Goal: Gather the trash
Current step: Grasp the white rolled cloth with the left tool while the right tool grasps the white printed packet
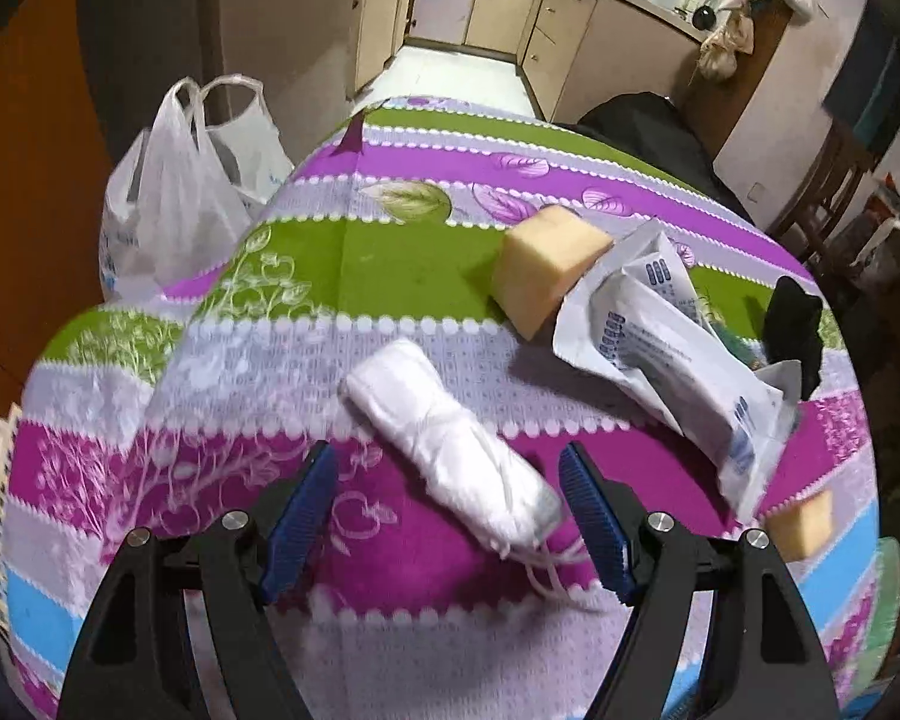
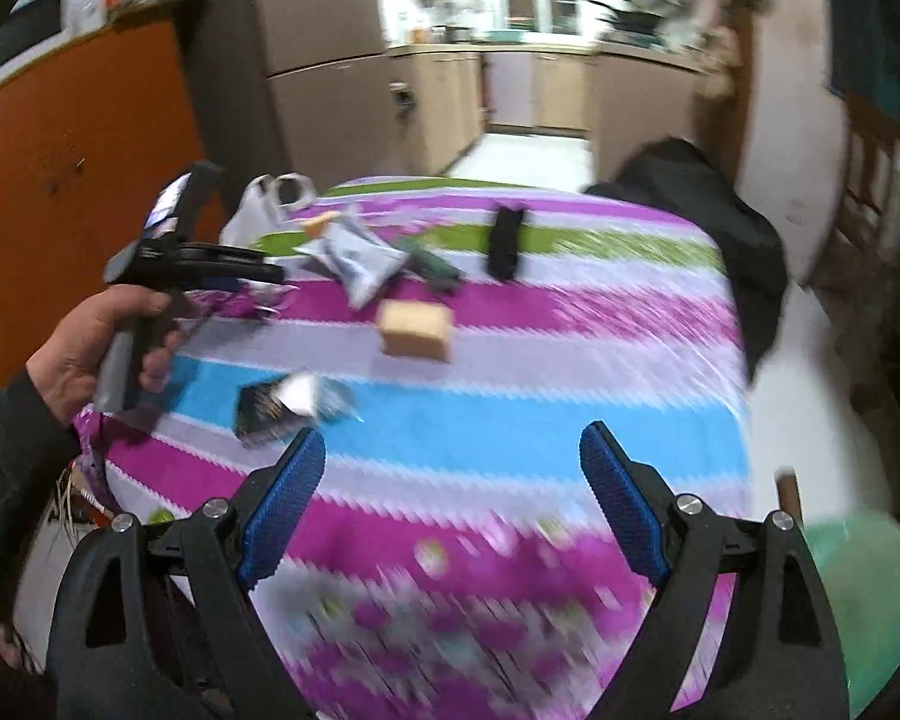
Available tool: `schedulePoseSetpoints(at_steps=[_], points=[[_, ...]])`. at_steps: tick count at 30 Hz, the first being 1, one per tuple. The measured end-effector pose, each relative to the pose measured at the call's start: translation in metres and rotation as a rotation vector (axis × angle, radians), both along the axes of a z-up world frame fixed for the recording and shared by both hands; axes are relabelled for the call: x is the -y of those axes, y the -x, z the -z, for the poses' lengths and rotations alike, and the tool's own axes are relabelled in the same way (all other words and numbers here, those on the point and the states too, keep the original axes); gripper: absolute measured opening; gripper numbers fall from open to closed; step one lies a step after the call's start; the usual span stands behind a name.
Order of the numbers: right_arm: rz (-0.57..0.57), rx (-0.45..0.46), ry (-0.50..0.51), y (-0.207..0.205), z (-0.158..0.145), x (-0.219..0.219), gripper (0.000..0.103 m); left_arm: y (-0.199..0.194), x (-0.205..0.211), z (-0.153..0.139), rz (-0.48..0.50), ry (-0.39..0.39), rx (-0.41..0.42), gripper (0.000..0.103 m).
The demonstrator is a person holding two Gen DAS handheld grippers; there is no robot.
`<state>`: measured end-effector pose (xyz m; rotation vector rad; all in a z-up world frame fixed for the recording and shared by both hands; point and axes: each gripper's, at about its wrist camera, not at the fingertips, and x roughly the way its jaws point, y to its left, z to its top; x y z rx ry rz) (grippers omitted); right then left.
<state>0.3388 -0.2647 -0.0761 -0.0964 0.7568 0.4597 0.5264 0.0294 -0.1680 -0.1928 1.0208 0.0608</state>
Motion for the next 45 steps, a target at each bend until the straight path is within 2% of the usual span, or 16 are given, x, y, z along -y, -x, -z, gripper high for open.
schedulePoseSetpoints(at_steps=[1,3,6,7,11,14,21,24,25,26,30,32,34,37,42,45], points=[[-0.034,-0.001,0.009,-0.011,-0.001,-0.015,0.084,-0.001,0.001,0.001,0.002,-0.012,0.008,0.073],[-0.078,-0.005,0.019,-0.027,0.001,-0.035,0.084,0.001,-0.001,0.004,-0.001,-0.034,0.025,0.046],[-0.144,-0.026,0.033,-0.054,0.005,-0.065,0.082,0.010,-0.005,0.005,0.015,-0.005,0.048,0.032],[-0.159,-0.031,0.045,-0.062,0.009,-0.075,0.076,0.014,-0.006,0.005,0.025,0.003,0.055,0.028],[-0.212,-0.042,0.101,-0.100,0.020,-0.120,0.063,0.031,-0.013,0.002,0.047,0.055,0.076,0.026],[-0.220,-0.050,0.160,-0.132,0.030,-0.152,0.063,0.042,-0.012,0.003,0.067,0.086,0.084,0.026],[-0.172,-0.064,0.302,-0.177,0.053,-0.189,0.060,0.049,-0.007,0.005,0.093,0.100,0.094,0.026],[-0.144,-0.062,0.339,-0.183,0.059,-0.193,0.051,0.050,-0.007,0.006,0.088,0.113,0.097,0.026],[-0.125,-0.051,0.345,-0.182,0.059,-0.191,0.043,0.051,-0.007,0.006,0.085,0.118,0.100,0.026],[-0.114,-0.049,0.339,-0.182,0.059,-0.188,0.041,0.051,-0.008,0.006,0.083,0.124,0.100,0.026],[-0.090,-0.043,0.243,-0.169,0.045,-0.173,0.035,0.056,-0.012,0.001,0.072,0.136,0.110,0.026],[-0.069,-0.039,0.144,-0.156,0.031,-0.158,0.035,0.060,-0.014,-0.006,0.066,0.141,0.128,0.026],[-0.049,-0.065,0.001,-0.142,0.017,-0.135,0.035,0.065,-0.015,-0.015,0.065,0.150,0.150,0.026],[-0.041,-0.088,-0.136,-0.122,0.006,-0.110,0.035,0.075,-0.007,-0.030,0.084,0.157,0.180,0.026],[-0.029,-0.067,-0.253,-0.082,-0.019,-0.076,0.035,0.091,0.011,-0.049,0.118,0.174,0.209,0.026],[-0.008,-0.027,-0.252,-0.063,-0.035,-0.061,0.035,0.099,0.027,-0.063,0.150,0.177,0.227,0.026]])
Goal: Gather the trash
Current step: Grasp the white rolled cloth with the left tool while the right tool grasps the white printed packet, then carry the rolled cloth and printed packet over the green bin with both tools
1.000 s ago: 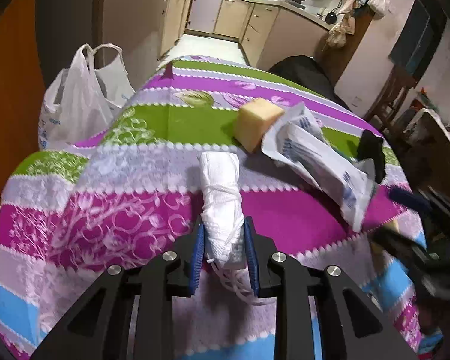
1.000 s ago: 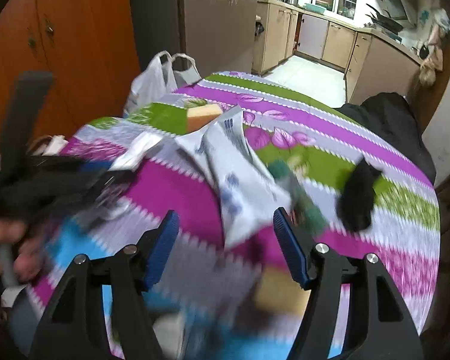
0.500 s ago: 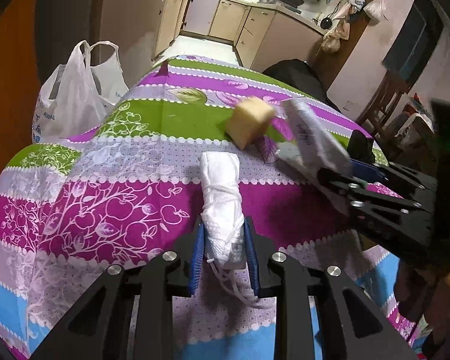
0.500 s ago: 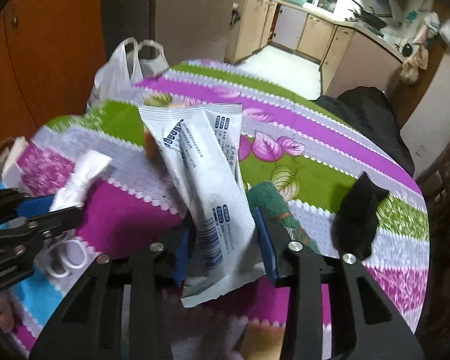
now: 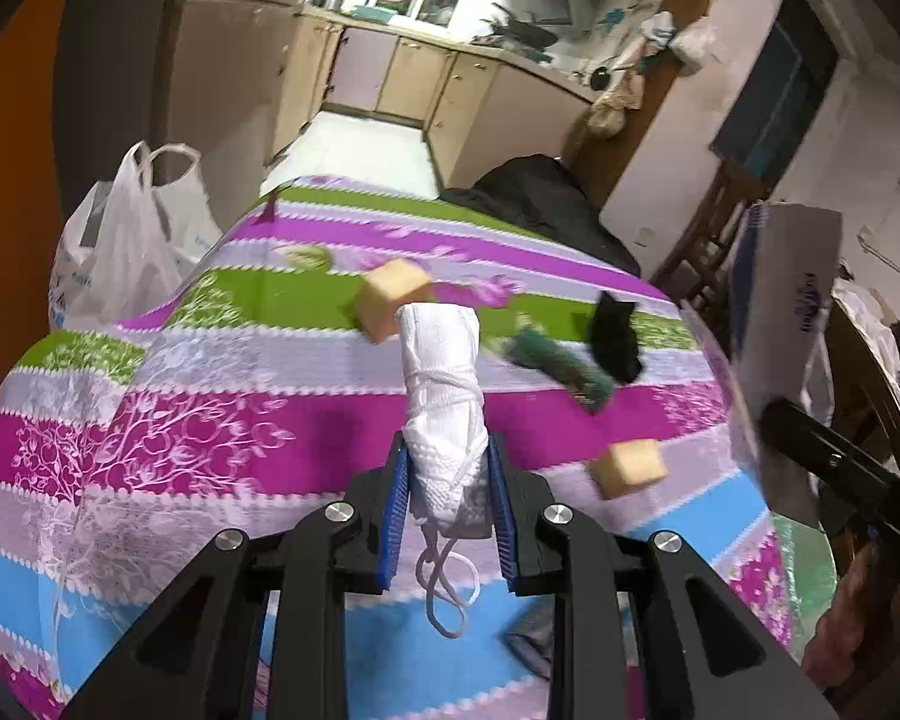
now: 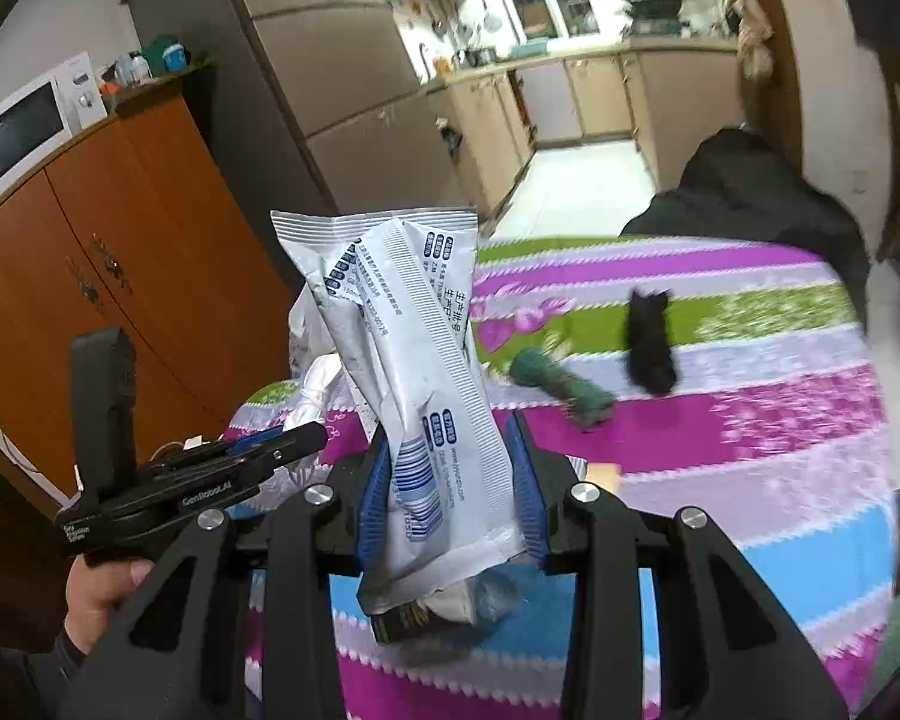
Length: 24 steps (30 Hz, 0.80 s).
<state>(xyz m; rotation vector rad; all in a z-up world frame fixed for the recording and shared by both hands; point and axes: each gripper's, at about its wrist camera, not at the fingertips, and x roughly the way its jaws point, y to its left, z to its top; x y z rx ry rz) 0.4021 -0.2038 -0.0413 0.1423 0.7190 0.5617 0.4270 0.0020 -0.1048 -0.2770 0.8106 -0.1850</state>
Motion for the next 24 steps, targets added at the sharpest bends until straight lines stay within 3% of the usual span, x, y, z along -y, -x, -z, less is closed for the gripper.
schedulePoseSetpoints(at_steps=[9,16,24], points=[[0.188,0.069,0.082,0.048,-0.035,0.076,0.035,0.018,0.071,-0.042,0.129,0.006,0.058,0.026],[0.350,0.094,0.123,0.086,-0.047,0.157,0.035,0.036,0.168,-0.074,0.287,0.010,0.106,0.026],[0.539,0.087,0.154,0.136,-0.051,0.256,0.035,0.066,0.308,-0.097,0.506,0.015,0.141,0.026]])
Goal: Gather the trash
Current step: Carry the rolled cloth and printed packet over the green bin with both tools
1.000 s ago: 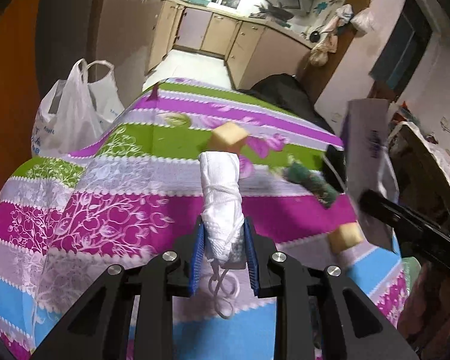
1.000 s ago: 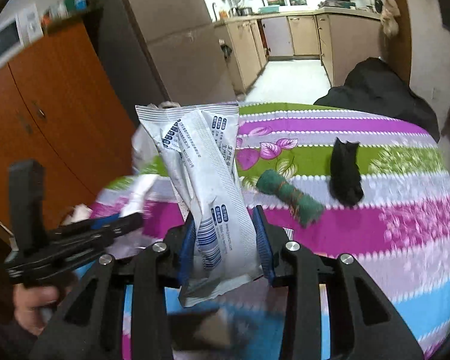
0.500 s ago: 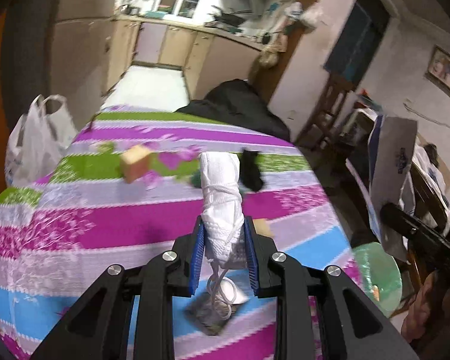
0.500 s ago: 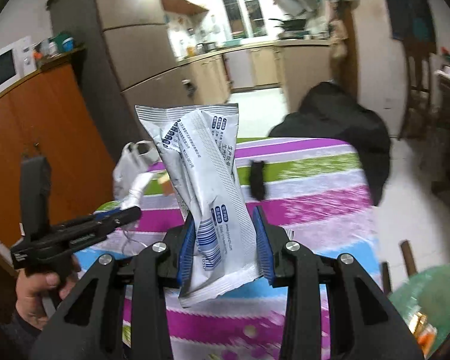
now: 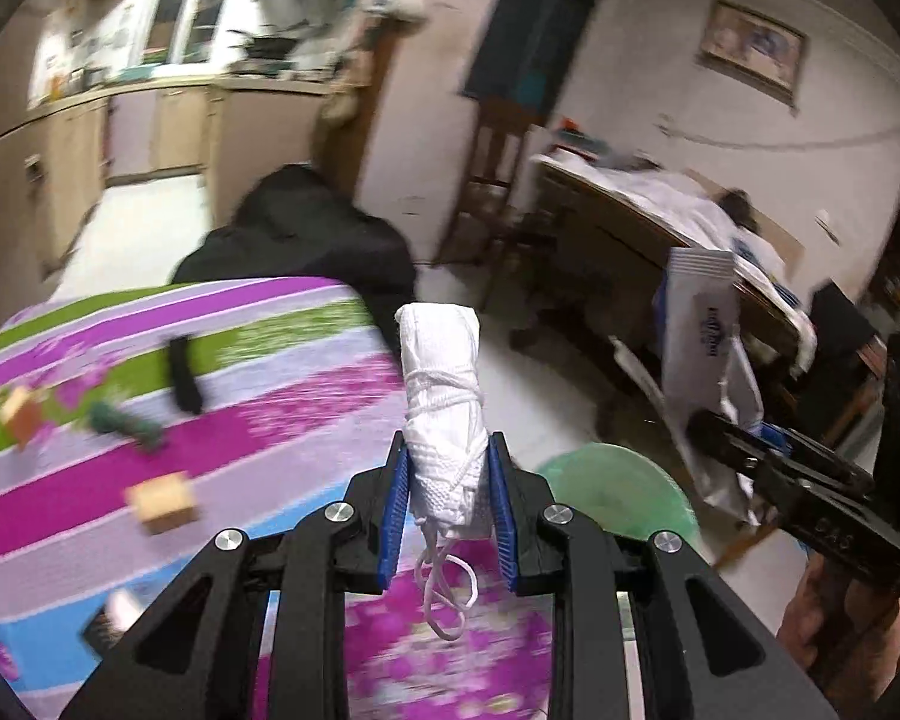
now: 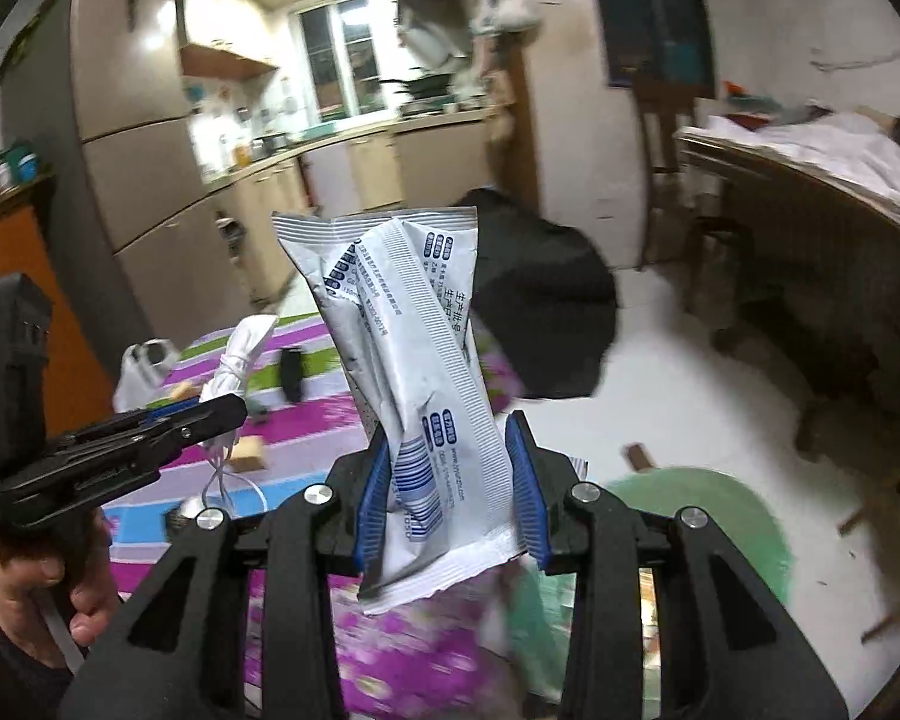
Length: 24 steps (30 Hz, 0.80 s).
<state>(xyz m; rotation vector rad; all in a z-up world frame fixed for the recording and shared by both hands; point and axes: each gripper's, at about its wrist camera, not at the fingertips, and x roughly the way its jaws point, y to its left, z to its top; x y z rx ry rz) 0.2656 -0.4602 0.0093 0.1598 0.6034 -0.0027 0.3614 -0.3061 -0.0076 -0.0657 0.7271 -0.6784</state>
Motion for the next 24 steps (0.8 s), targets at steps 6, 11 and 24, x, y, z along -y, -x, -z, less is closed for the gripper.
schedulePoseSetpoints(at_steps=[6,11,24], points=[[0.116,-0.061,0.000,0.022,0.020,0.062,0.035,0.020,0.097,0.009,0.148,-0.008,-0.027,0.026],[0.197,-0.145,-0.030,0.034,0.048,0.110,0.035,0.020,0.170,0.035,0.220,-0.039,-0.090,0.026],[0.258,-0.288,-0.061,0.018,0.099,0.154,0.035,0.001,0.242,0.111,0.236,-0.145,-0.147,0.026]])
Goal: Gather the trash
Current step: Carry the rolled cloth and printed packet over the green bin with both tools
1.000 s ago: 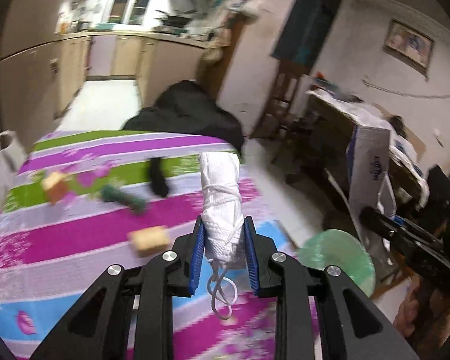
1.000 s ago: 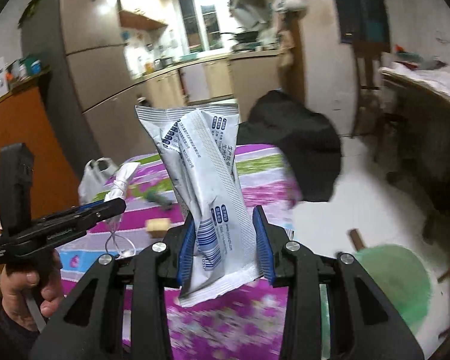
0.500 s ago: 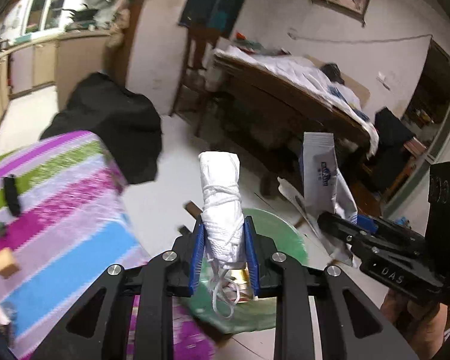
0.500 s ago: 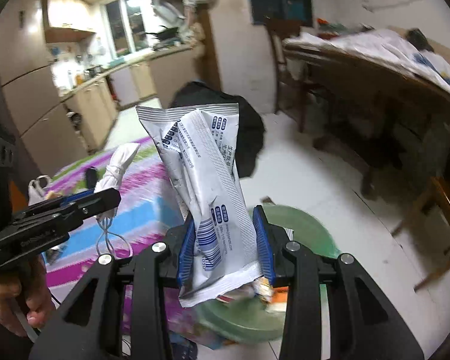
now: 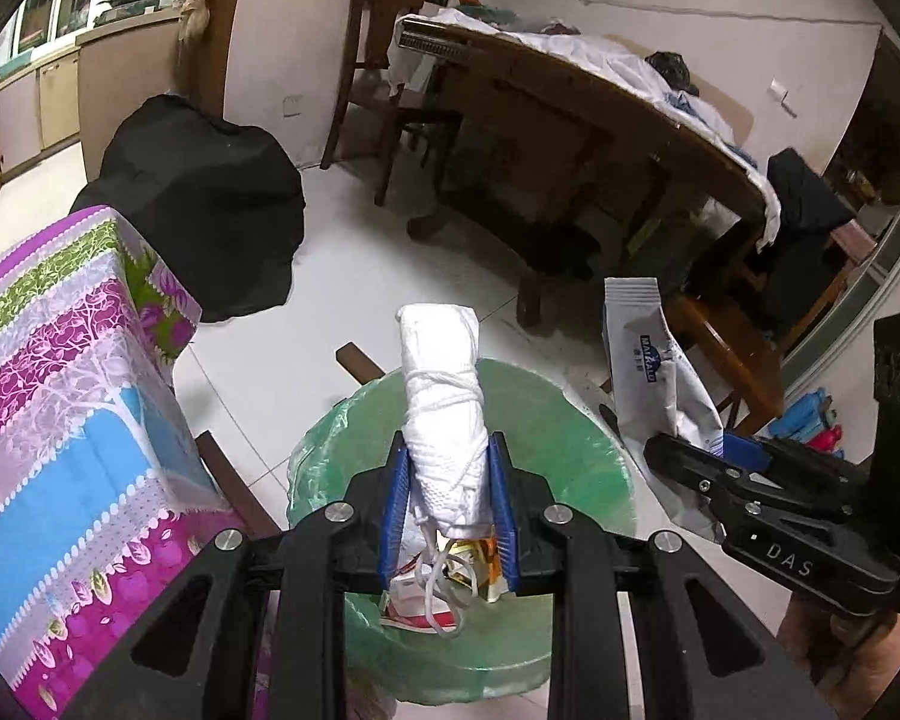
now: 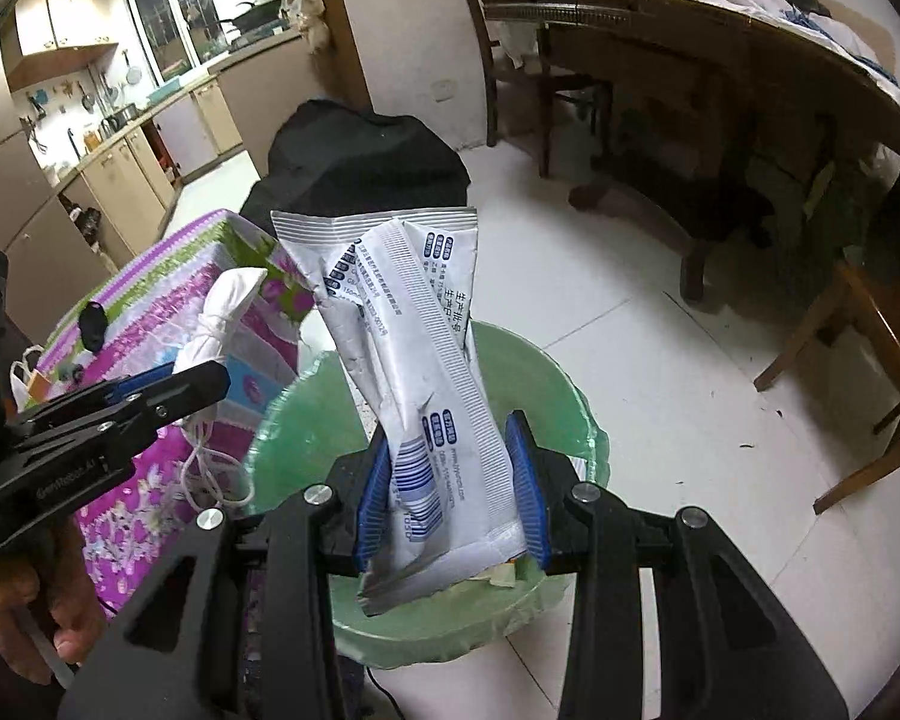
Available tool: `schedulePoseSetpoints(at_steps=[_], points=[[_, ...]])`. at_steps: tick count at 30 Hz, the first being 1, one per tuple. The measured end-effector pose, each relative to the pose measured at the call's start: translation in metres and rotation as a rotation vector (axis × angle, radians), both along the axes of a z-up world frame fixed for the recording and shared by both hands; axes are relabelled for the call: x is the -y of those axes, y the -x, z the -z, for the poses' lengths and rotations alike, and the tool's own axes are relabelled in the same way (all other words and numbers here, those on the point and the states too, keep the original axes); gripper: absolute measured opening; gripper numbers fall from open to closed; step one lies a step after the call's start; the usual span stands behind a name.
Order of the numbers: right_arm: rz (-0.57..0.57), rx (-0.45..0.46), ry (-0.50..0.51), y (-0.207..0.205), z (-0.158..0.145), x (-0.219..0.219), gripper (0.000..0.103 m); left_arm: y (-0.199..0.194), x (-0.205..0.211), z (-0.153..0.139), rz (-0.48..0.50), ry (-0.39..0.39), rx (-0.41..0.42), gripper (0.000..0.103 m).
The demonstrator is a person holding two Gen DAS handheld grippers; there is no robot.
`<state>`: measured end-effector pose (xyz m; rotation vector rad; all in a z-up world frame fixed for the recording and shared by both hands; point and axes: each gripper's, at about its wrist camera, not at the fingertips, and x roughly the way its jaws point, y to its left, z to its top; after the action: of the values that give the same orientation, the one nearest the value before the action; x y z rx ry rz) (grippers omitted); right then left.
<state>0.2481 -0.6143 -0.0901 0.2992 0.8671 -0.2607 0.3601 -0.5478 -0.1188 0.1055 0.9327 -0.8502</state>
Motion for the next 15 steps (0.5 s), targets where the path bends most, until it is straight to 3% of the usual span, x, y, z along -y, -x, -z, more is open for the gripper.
schedulePoseSetpoints(at_steps=[15], points=[[-0.003,-0.002,0.000,0.0035,0.0067,0.0078,0.035,0.0088,0.0070,0.0063,0.009,-0.043,0.026,0.026]])
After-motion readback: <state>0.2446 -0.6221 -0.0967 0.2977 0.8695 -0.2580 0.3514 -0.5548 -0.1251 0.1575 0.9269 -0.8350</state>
